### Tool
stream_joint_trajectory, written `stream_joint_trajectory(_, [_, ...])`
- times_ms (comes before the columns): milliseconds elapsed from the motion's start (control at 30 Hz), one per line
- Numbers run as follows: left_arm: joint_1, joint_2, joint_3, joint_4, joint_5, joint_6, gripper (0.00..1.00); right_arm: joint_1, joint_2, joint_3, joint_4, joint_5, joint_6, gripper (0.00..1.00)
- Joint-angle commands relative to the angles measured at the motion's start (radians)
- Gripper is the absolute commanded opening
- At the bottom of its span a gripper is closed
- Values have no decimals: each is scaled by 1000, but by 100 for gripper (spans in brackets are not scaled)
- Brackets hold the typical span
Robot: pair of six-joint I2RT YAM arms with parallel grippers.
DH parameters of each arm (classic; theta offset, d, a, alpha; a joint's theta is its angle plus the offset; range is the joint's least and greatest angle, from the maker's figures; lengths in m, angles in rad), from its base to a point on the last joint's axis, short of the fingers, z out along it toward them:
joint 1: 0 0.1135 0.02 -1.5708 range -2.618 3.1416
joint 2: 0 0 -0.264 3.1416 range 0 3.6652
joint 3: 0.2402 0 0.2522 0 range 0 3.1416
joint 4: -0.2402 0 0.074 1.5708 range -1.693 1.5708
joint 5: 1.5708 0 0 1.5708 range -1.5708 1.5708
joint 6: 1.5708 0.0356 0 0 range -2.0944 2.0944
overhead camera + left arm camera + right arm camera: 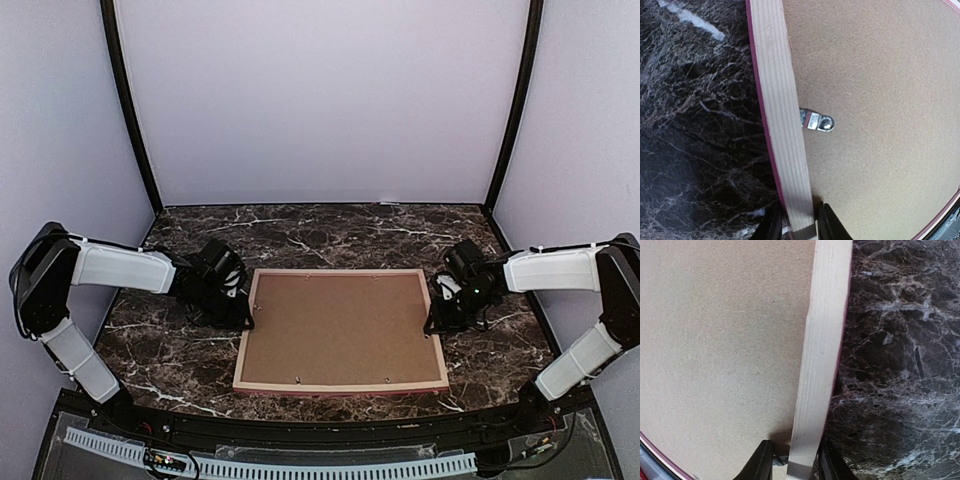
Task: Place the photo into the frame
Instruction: Press the fastener onto the backboard.
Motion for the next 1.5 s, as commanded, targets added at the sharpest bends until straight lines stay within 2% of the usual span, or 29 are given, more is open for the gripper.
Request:
stream_joint_trajectory(0, [-6, 2, 8, -39, -20, -11, 28, 6, 19, -2, -18, -25, -11, 30])
stream_joint_trajectory(433, [-11, -3, 3, -42, -21, -19, 28, 3, 47, 6, -40, -109, -23, 20])
stream_joint_trajectory(533, [-11, -14, -1, -41, -25, -31, 28, -6, 46, 22, -46, -101, -21, 26])
stream_joint_trajectory(700, [-14, -35, -14, -30, -35, -54, 30, -10, 12, 39, -58, -75, -1, 48])
stream_joint_trajectory(867, [-18, -48, -25, -16, -47, -65, 33, -6, -44, 2, -54, -76, 40, 55])
stream_joint_trajectory(1133, [-19, -67, -26, -3, -68, -61, 39, 45, -138, -84, -31, -65, 120, 61])
stream_joint_trajectory(1333, [-19, -76, -26, 11, -69, -55, 42, 84, -198, -148, -20, -37, 171, 61])
stream_joint_trajectory(1467, [-19, -75, -25, 22, -73, -53, 41, 102, -212, -180, -5, -25, 189, 57])
